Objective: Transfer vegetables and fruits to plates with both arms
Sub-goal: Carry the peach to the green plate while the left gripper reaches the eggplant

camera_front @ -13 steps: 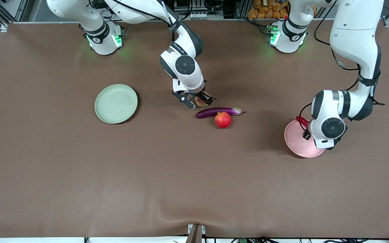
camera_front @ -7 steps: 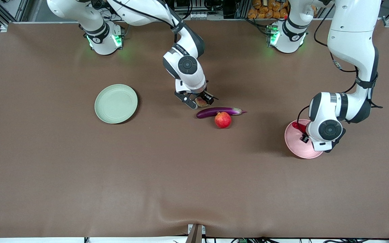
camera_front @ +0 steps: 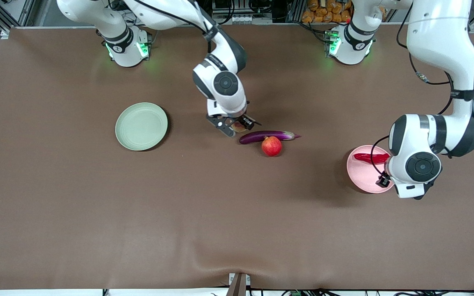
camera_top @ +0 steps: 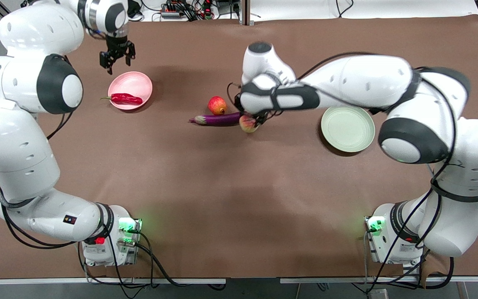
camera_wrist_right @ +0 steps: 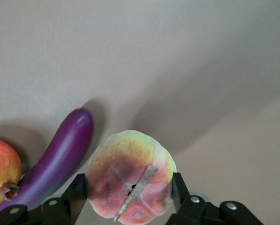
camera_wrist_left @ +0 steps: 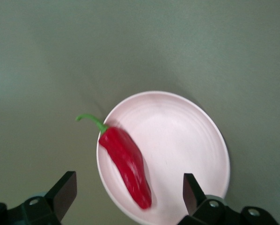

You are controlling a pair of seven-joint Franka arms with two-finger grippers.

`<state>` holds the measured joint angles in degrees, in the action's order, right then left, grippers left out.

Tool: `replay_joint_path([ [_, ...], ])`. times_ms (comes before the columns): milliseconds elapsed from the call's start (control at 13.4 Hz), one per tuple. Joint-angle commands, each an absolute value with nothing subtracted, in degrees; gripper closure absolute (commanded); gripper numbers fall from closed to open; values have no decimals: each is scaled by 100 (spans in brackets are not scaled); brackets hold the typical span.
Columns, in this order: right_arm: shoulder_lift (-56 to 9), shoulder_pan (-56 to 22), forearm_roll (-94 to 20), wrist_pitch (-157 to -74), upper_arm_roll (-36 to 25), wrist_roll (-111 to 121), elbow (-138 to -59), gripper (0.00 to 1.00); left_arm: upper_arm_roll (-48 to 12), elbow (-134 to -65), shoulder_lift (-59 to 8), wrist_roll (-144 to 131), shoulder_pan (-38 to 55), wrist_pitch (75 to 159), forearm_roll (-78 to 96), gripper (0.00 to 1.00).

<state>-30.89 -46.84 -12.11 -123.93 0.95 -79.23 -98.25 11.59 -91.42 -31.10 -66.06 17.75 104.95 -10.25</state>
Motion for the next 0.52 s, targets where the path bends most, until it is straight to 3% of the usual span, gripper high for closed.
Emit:
replay_joint_path([
  [0, -2296, -4054, -1134, -11202, 176, -7105, -9975, 100, 1169, -8938, -3146, -7458, 2344, 10073, -924, 0],
  [224, -1619, -3080, -1116, -10154, 176, -5613, -10264, 100, 1169, -8912, -3260, -8426, 2978, 10072, -590, 0],
  [448, -942, -2025, -967, -9993, 167, -3794, -11028, 100, 1178, -8825, -3269, -9751, 3724, 10072, 78, 0],
])
